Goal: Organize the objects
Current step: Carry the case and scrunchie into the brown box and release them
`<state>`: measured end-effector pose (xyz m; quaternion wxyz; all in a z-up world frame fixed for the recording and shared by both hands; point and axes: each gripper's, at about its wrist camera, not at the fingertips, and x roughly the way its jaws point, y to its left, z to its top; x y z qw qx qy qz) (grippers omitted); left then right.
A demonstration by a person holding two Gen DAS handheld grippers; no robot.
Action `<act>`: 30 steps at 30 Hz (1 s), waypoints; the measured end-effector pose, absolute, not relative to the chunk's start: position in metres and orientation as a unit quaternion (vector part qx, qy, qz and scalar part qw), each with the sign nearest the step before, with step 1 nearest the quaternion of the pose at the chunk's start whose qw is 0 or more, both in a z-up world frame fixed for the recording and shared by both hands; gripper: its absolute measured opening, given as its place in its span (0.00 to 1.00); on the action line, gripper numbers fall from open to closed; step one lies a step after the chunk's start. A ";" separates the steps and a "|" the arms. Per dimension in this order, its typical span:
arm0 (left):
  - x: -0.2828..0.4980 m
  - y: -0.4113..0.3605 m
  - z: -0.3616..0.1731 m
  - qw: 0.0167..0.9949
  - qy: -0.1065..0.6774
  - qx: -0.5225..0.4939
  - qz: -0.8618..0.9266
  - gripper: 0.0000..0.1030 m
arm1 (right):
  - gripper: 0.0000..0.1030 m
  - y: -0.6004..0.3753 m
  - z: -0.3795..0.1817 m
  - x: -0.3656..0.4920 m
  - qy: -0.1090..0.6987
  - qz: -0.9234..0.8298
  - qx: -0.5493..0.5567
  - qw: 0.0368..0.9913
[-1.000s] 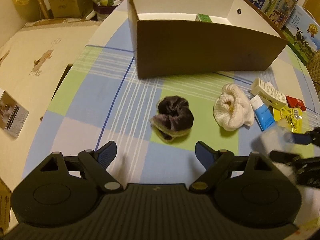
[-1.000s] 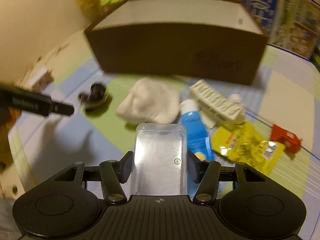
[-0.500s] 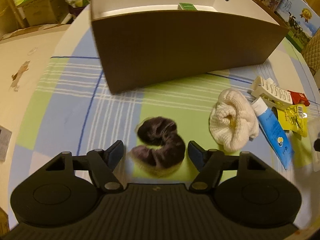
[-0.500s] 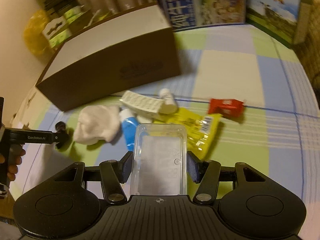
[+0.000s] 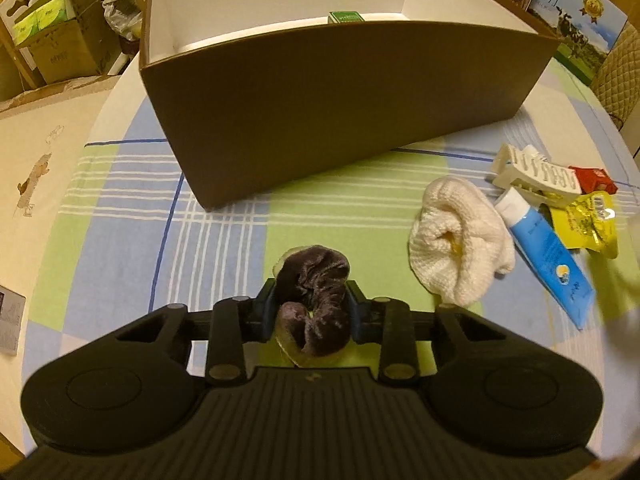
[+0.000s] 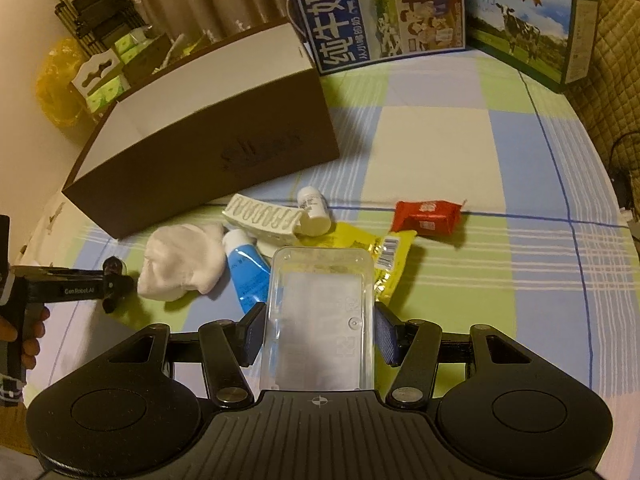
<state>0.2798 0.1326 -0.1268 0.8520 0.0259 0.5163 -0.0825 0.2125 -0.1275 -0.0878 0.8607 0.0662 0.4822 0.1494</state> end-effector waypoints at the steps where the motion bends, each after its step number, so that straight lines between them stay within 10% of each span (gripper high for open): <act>1: 0.278 0.133 -0.125 0.853 0.516 0.023 -0.083 0.27 | 0.51 -0.126 -0.087 0.213 0.481 0.152 0.065 0.861; 30: 0.336 0.147 0.007 0.910 0.408 -0.037 -0.055 0.27 | 0.51 -0.043 -0.019 0.315 0.370 0.268 -0.011 0.890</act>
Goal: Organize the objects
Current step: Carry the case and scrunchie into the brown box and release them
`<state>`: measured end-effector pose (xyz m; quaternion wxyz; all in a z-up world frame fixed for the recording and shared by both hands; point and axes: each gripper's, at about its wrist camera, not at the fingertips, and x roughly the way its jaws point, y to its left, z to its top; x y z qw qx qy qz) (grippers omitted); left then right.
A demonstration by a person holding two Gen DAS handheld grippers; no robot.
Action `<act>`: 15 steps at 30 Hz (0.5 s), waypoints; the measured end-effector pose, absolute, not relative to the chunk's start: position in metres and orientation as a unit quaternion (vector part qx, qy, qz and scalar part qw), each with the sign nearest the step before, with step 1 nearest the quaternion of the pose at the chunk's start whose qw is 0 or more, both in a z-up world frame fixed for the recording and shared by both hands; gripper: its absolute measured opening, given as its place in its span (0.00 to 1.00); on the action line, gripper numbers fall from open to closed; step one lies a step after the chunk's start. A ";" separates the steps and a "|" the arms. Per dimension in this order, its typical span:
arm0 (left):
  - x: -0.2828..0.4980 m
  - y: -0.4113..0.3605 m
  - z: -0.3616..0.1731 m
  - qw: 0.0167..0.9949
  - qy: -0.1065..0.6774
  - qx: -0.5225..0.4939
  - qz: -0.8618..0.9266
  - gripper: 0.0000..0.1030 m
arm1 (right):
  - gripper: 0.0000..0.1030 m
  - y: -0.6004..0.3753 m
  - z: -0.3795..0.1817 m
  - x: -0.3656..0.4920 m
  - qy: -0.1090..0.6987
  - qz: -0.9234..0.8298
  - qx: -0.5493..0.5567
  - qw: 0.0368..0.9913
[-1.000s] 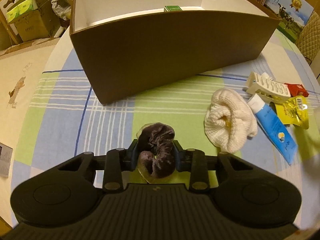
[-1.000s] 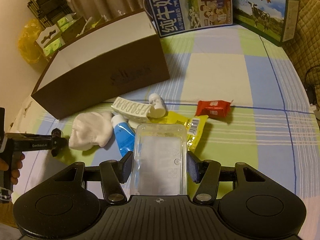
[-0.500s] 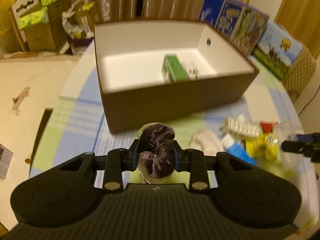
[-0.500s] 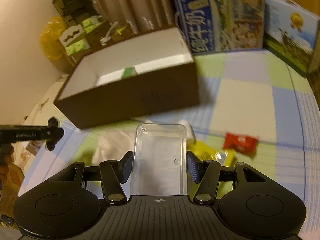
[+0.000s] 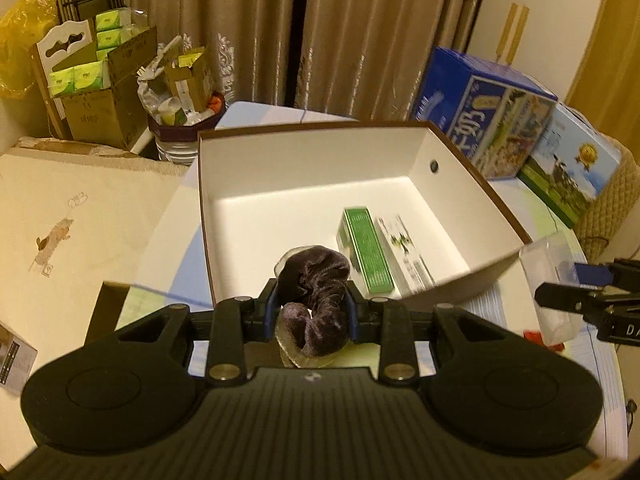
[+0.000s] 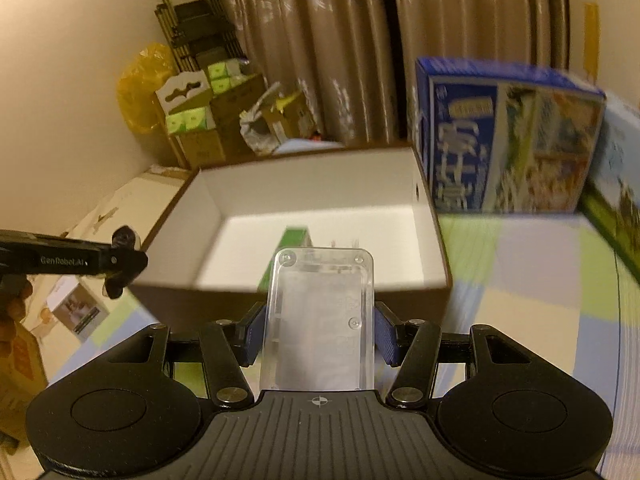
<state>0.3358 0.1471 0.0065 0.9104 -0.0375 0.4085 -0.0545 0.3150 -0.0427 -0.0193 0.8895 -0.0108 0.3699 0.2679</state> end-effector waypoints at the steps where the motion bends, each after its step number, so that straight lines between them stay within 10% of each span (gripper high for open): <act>1: 0.341 0.147 0.006 0.910 0.409 -0.037 -0.053 0.27 | 0.51 -0.040 -0.017 0.322 0.366 0.267 -0.013 0.891; 15: 0.405 0.147 -0.005 0.902 0.429 -0.042 -0.039 0.27 | 0.51 -0.009 -0.030 0.410 0.371 0.231 -0.043 0.899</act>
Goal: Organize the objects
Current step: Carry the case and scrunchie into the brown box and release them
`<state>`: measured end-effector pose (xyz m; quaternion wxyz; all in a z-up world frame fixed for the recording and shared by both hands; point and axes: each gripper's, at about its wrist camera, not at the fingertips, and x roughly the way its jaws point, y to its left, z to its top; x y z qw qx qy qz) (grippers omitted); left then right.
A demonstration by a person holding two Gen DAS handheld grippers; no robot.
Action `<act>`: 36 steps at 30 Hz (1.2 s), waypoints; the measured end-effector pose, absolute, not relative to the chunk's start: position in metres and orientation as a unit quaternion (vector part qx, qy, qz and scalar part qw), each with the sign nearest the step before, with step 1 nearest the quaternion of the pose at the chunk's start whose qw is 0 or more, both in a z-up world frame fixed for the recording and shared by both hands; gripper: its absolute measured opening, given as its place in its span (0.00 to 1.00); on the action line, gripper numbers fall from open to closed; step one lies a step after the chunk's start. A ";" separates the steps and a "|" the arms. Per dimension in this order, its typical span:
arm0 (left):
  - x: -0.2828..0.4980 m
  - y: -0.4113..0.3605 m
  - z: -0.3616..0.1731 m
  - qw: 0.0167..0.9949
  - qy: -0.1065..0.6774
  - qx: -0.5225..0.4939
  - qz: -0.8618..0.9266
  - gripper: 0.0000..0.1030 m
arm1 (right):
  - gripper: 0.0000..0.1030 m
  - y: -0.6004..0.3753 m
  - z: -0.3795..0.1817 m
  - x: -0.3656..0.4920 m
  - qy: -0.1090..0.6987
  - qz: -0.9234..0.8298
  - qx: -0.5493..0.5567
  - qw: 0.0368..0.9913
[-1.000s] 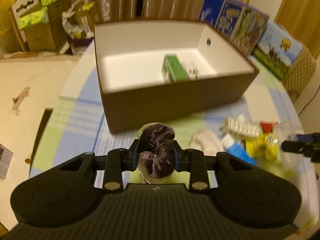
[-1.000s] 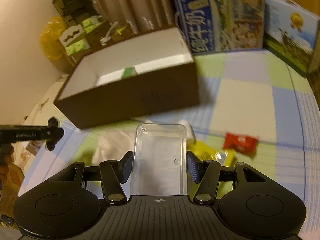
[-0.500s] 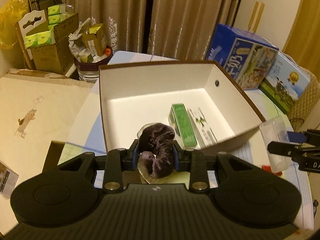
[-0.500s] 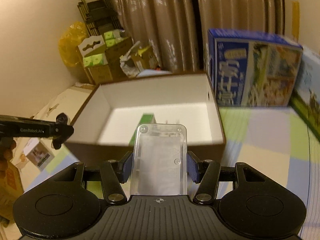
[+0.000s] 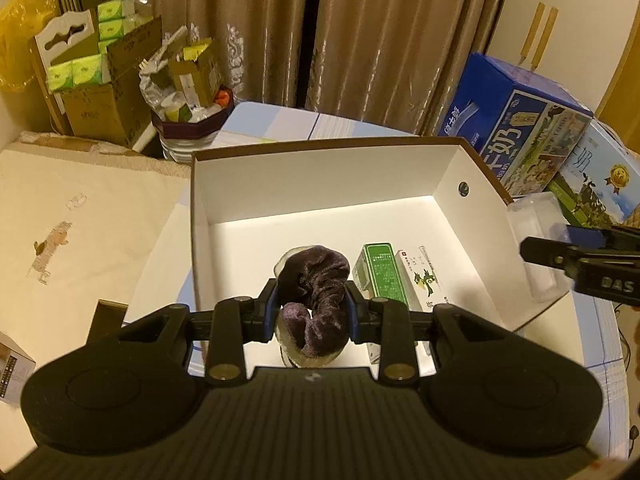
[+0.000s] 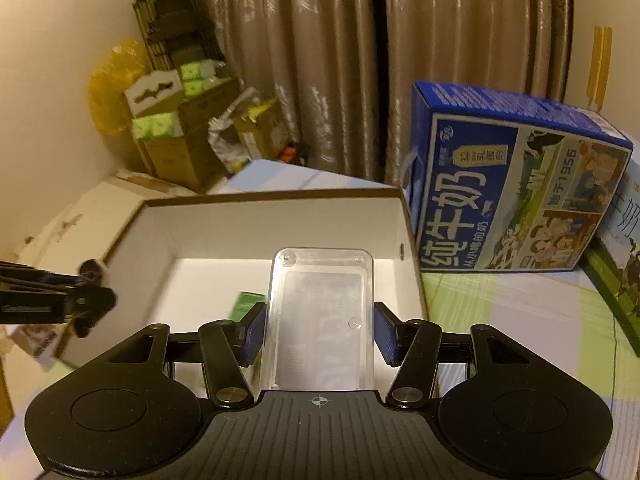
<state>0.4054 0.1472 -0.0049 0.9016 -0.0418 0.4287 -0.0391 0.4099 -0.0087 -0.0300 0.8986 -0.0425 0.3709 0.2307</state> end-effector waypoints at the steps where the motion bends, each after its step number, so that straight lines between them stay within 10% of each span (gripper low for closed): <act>1: 0.409 0.146 -0.007 0.900 0.432 -0.040 -0.039 0.27 | 0.51 -0.007 -0.035 0.415 0.375 0.226 -0.047 0.898; 36: 0.433 0.137 -0.054 0.876 0.481 -0.018 -0.038 0.28 | 0.52 0.006 -0.097 0.445 0.436 0.199 -0.140 0.866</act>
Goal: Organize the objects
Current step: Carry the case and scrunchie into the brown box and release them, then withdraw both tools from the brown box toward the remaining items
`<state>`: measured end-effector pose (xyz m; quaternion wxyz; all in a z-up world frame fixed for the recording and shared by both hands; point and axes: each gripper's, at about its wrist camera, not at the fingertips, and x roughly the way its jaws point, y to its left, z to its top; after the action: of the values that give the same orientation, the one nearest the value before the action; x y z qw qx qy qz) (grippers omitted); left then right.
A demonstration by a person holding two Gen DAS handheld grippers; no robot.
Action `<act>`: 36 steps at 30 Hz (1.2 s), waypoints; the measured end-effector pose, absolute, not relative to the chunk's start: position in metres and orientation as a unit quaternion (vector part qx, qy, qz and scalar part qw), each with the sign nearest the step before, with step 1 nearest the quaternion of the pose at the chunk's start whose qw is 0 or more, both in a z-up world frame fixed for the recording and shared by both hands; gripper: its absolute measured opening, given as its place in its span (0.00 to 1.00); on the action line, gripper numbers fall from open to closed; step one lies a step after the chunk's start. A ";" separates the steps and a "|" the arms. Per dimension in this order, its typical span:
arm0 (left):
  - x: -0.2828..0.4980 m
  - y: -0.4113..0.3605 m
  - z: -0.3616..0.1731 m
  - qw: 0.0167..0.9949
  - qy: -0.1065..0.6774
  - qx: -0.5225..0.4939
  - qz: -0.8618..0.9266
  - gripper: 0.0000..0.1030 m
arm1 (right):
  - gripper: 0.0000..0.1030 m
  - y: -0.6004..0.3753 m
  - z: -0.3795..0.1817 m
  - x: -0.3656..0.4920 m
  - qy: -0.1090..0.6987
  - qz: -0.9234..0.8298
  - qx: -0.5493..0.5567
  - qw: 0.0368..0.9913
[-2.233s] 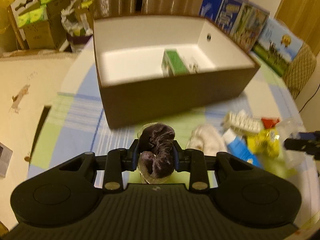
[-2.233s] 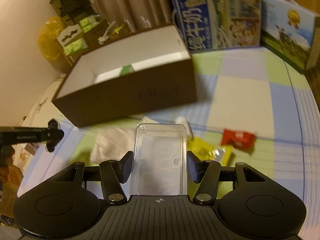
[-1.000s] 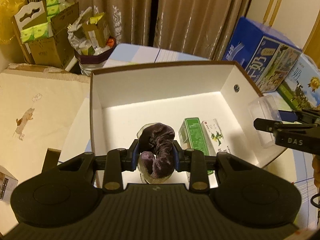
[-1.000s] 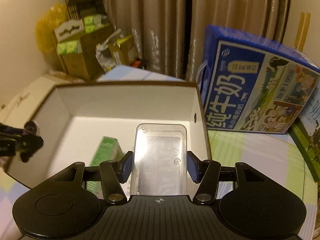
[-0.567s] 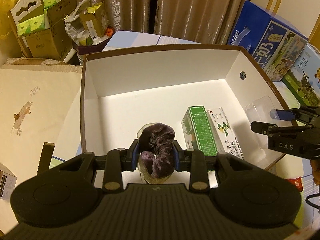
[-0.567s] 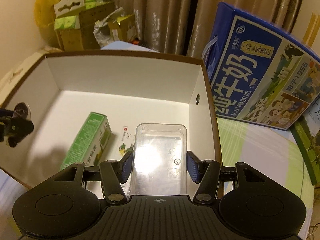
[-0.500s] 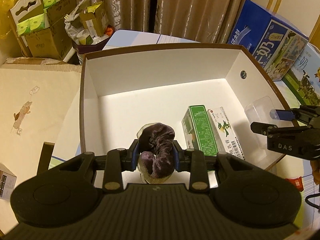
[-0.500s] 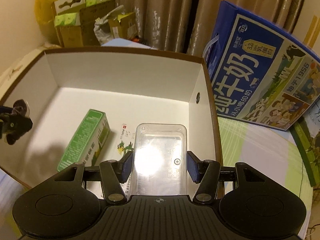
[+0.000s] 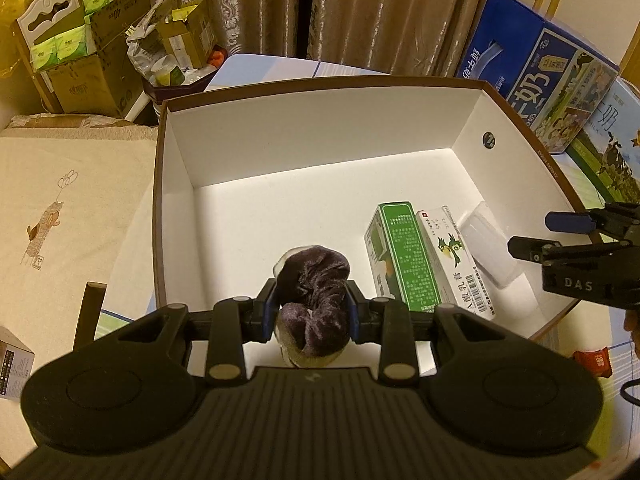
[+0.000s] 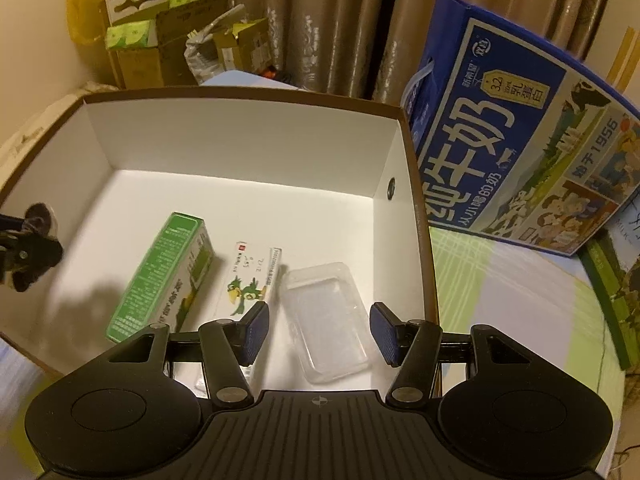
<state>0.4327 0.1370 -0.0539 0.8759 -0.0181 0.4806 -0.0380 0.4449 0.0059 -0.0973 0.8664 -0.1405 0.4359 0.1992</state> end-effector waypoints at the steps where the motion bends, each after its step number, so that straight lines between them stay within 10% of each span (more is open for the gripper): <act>1: 0.433 0.137 -0.054 0.876 0.481 -0.018 -0.038 0.28 | 0.52 0.005 -0.096 0.444 0.436 0.199 -0.136 0.867; 6: 0.433 0.135 -0.053 0.877 0.479 -0.012 -0.040 0.35 | 0.52 0.002 -0.087 0.440 0.432 0.204 -0.121 0.870; 12: 0.430 0.130 -0.047 0.886 0.463 0.011 -0.037 0.70 | 0.53 -0.001 -0.081 0.437 0.433 0.202 -0.111 0.871; 36: 0.408 0.124 -0.021 0.896 0.441 0.024 -0.046 0.81 | 0.57 -0.019 -0.047 0.404 0.408 0.208 -0.069 0.886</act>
<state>0.4078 0.1243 -0.0208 0.8959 0.0241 0.4413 -0.0456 0.4039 -0.0192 -0.0467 0.8862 -0.0688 0.4083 0.2080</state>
